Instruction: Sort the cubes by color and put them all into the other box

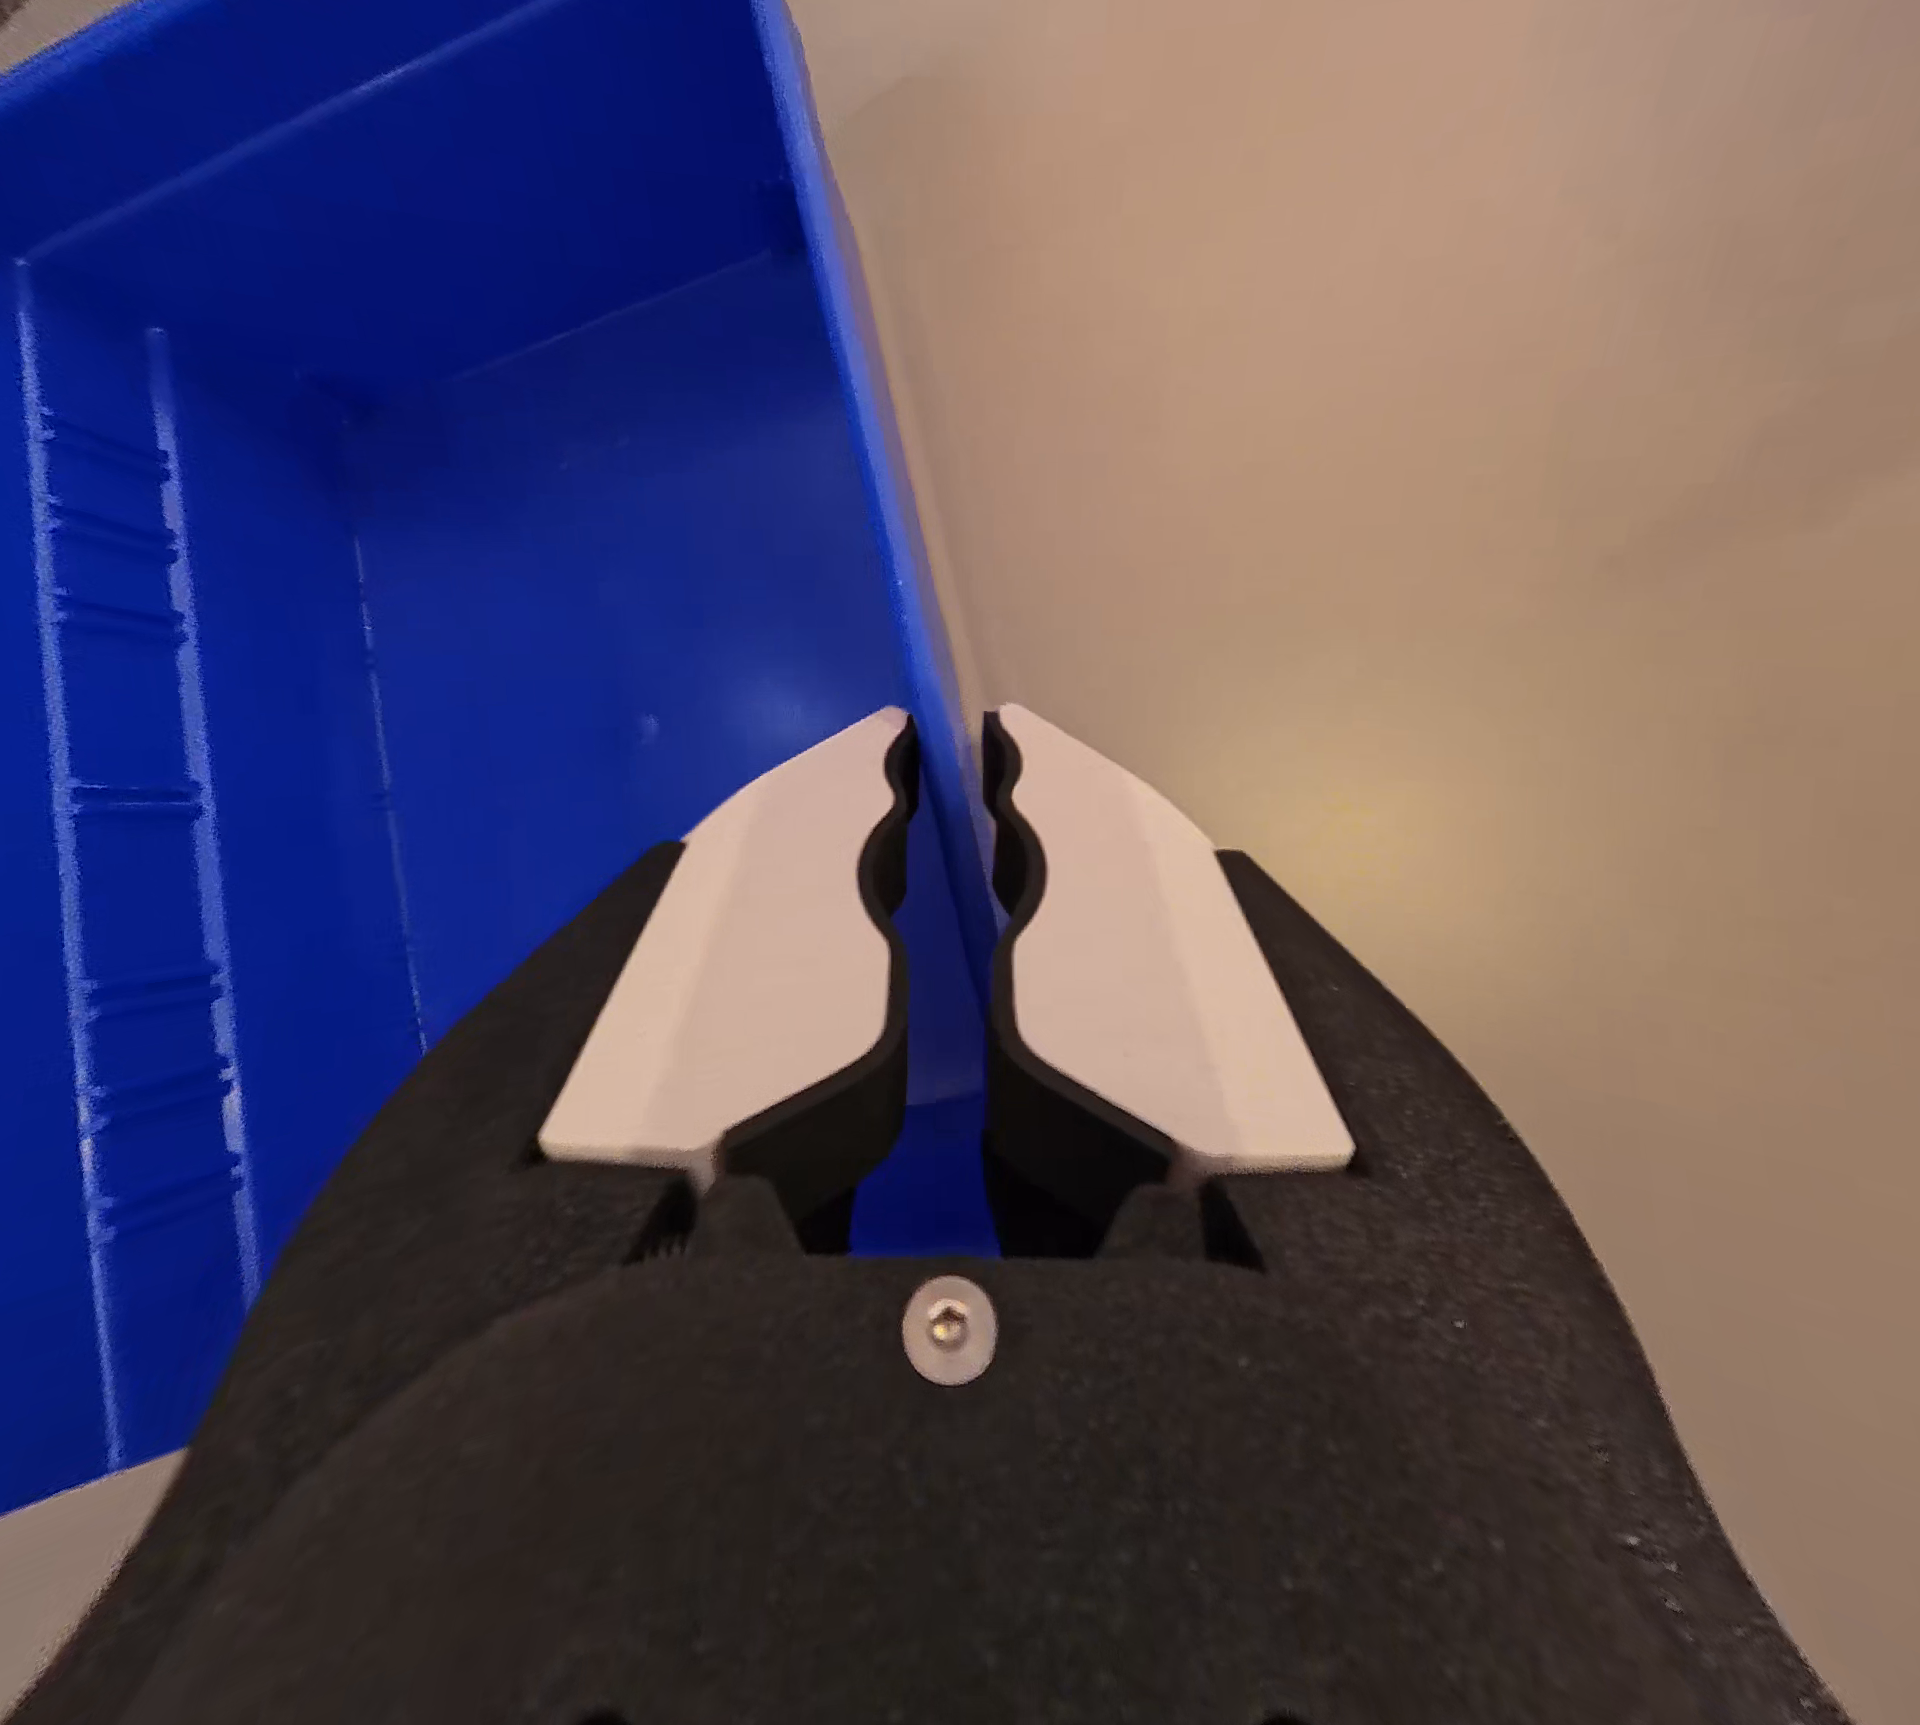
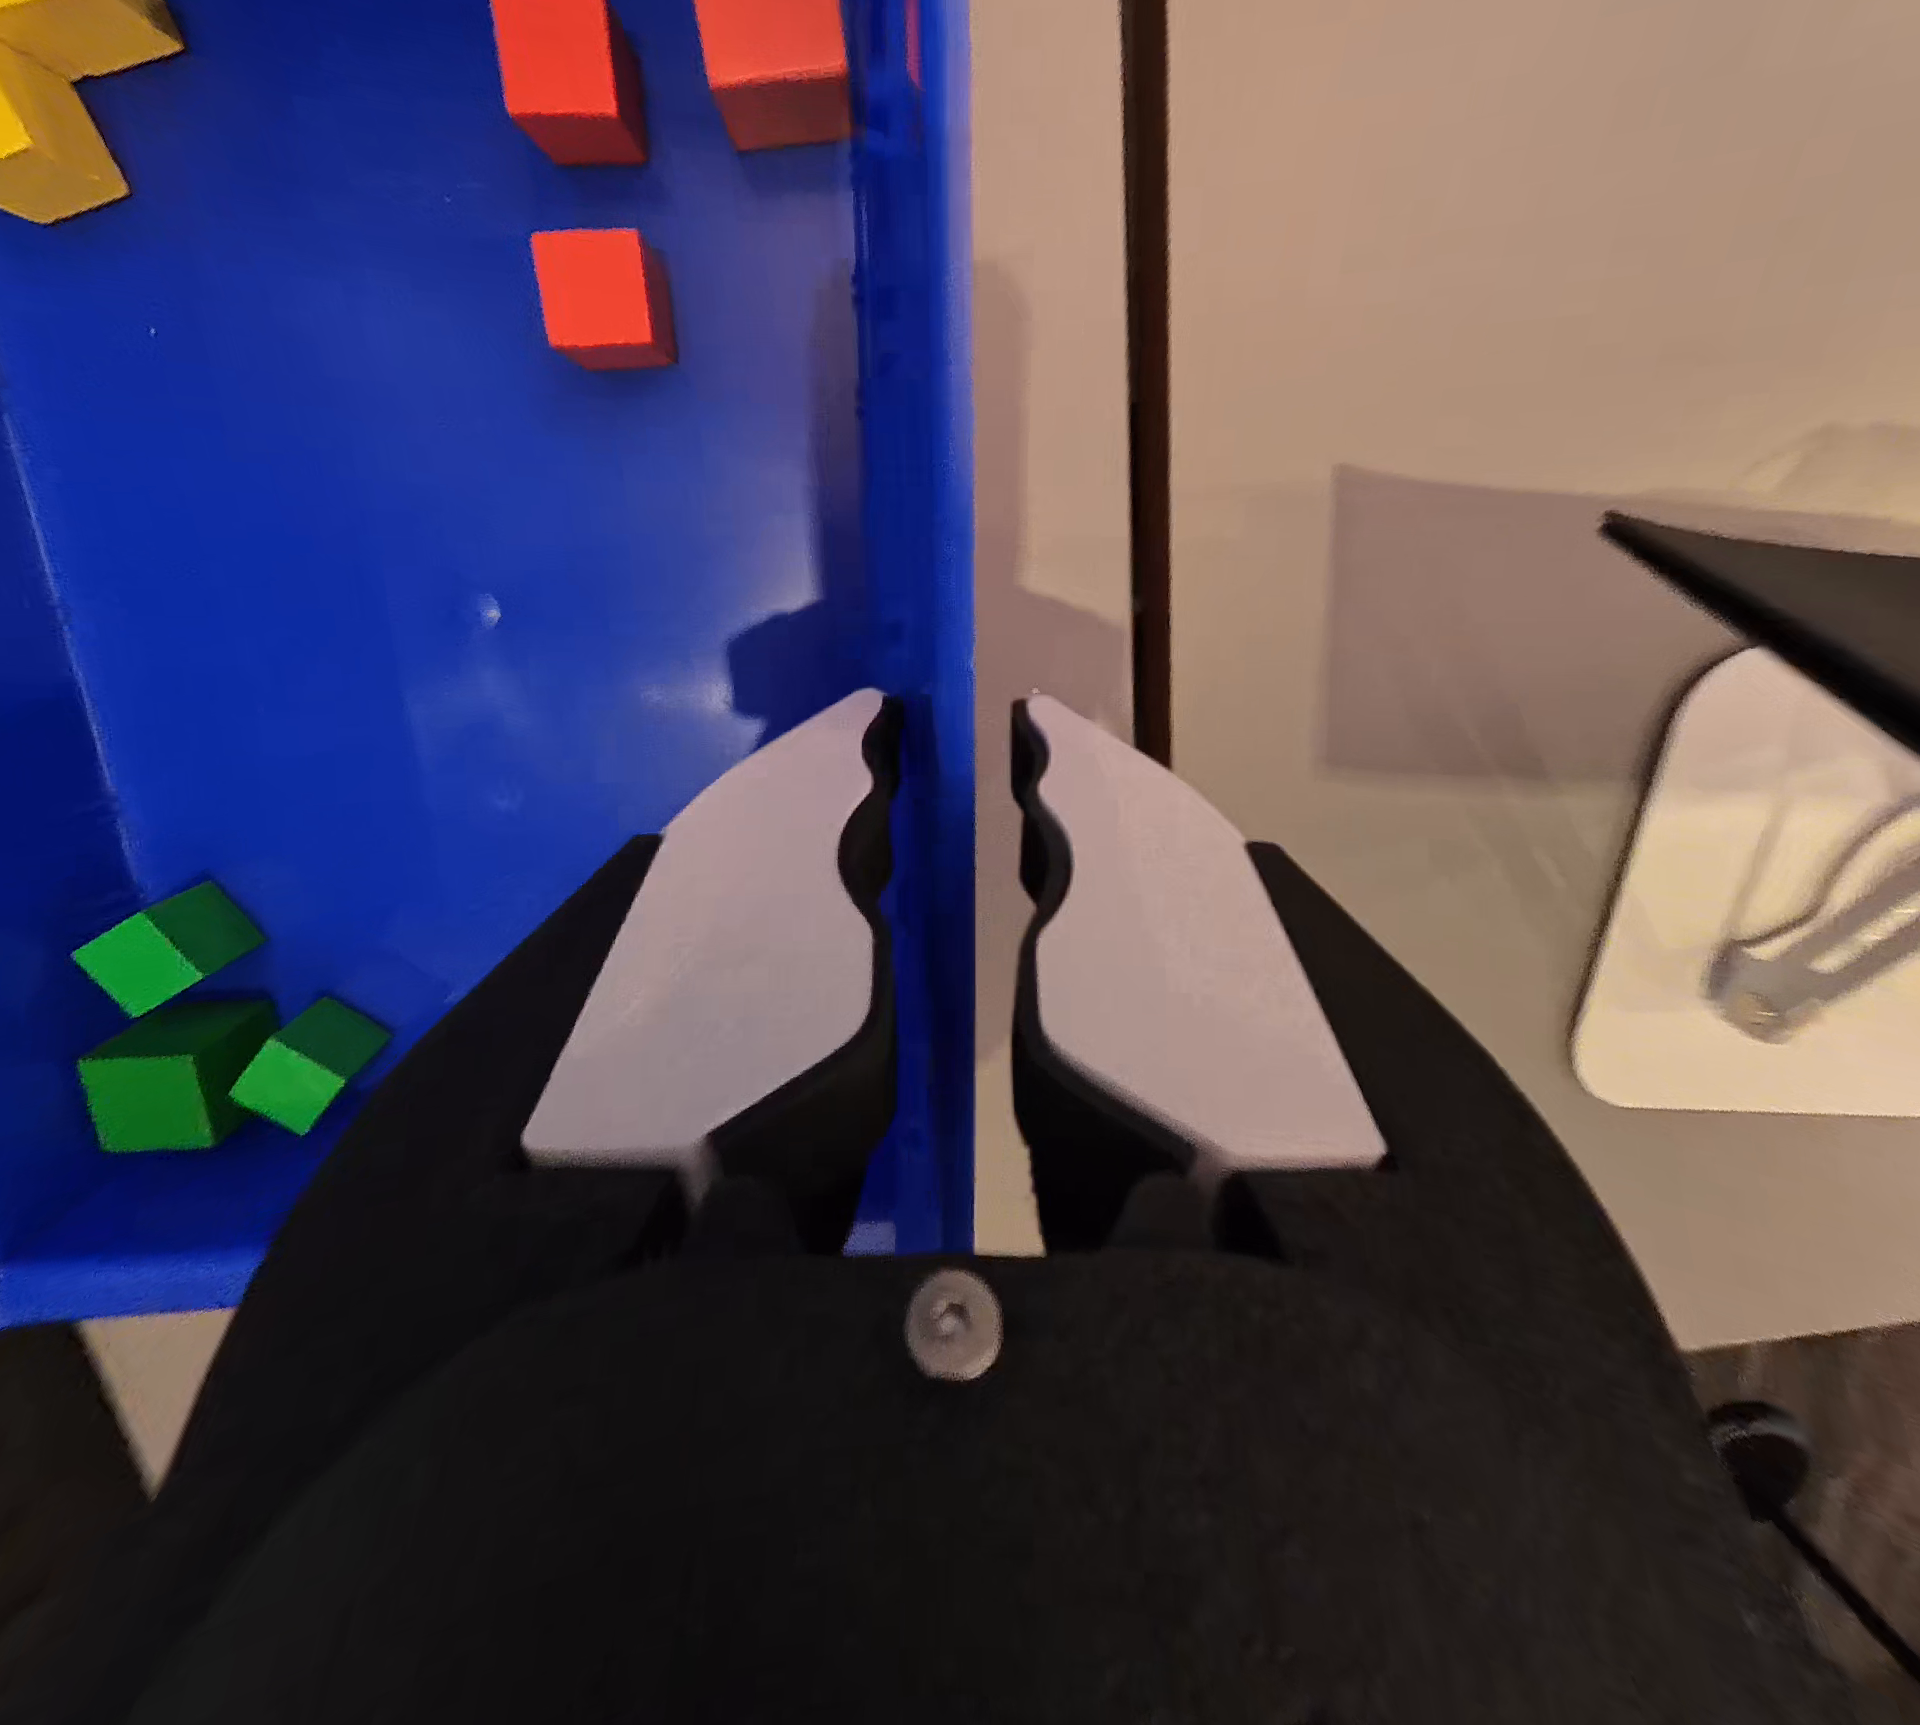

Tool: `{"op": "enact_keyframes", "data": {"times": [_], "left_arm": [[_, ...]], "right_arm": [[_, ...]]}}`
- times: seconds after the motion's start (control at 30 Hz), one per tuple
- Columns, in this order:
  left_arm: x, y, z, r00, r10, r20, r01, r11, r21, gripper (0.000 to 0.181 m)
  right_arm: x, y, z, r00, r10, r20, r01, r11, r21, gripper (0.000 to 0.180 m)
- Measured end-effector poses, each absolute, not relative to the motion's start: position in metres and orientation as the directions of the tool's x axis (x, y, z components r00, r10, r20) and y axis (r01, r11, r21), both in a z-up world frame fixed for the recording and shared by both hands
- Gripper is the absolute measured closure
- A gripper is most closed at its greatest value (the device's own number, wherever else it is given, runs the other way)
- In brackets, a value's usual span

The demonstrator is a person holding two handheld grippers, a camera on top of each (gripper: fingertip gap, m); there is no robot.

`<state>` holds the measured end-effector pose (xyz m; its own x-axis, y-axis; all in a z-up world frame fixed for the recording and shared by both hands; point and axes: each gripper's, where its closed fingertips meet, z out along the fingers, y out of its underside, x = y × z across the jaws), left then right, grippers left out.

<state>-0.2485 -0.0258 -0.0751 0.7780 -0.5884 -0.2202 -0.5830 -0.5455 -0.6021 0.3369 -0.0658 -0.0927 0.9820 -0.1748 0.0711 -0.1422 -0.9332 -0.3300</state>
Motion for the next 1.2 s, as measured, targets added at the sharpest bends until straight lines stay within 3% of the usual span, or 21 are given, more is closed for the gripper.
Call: {"op": "enact_keyframes", "data": {"times": [0.1,0.17,0.27,0.4,0.53,0.7,0.93,1.2], "left_arm": [[-0.240,-0.025,-0.067,0.796,-0.580,-0.171,-0.528,-0.530,-0.663,0.161],[-0.237,-0.024,-0.057,0.807,-0.572,-0.147,-0.490,-0.511,-0.706,0.140],[-0.241,-0.024,-0.043,0.819,-0.553,-0.154,-0.464,-0.479,-0.745,0.128],[-0.246,-0.030,-0.025,0.825,-0.537,-0.179,-0.453,-0.437,-0.777,0.127],[-0.253,-0.040,-0.010,0.822,-0.527,-0.215,-0.459,-0.390,-0.798,0.128],[-0.269,-0.050,0.002,0.826,-0.508,-0.245,-0.461,-0.359,-0.811,0.131],[-0.283,-0.049,0.009,0.838,-0.477,-0.266,-0.452,-0.333,-0.827,0.134],[-0.294,-0.044,-0.005,0.850,-0.465,-0.248,-0.442,-0.372,-0.817,0.135]], "right_arm": [[0.345,-0.057,-0.059,0.954,-0.183,0.239,-0.060,-0.893,-0.446,0.150],[0.337,-0.047,-0.029,0.930,-0.182,0.319,0.023,-0.837,-0.546,0.147],[0.295,-0.031,-0.012,0.953,-0.084,0.291,0.120,-0.776,-0.619,0.157],[0.242,-0.010,-0.054,0.996,0.070,0.057,0.089,-0.832,-0.547,0.157],[0.257,0.000,-0.106,0.997,0.023,0.070,0.049,-0.917,-0.396,0.147],[0.272,0.003,-0.140,0.994,-0.027,0.104,0.006,-0.954,-0.299,0.143],[0.270,0.010,-0.151,0.998,-0.023,0.060,-0.005,-0.956,-0.292,0.178],[0.280,0.024,-0.152,0.997,-0.070,0.027,-0.058,-0.946,-0.318,0.180]]}}
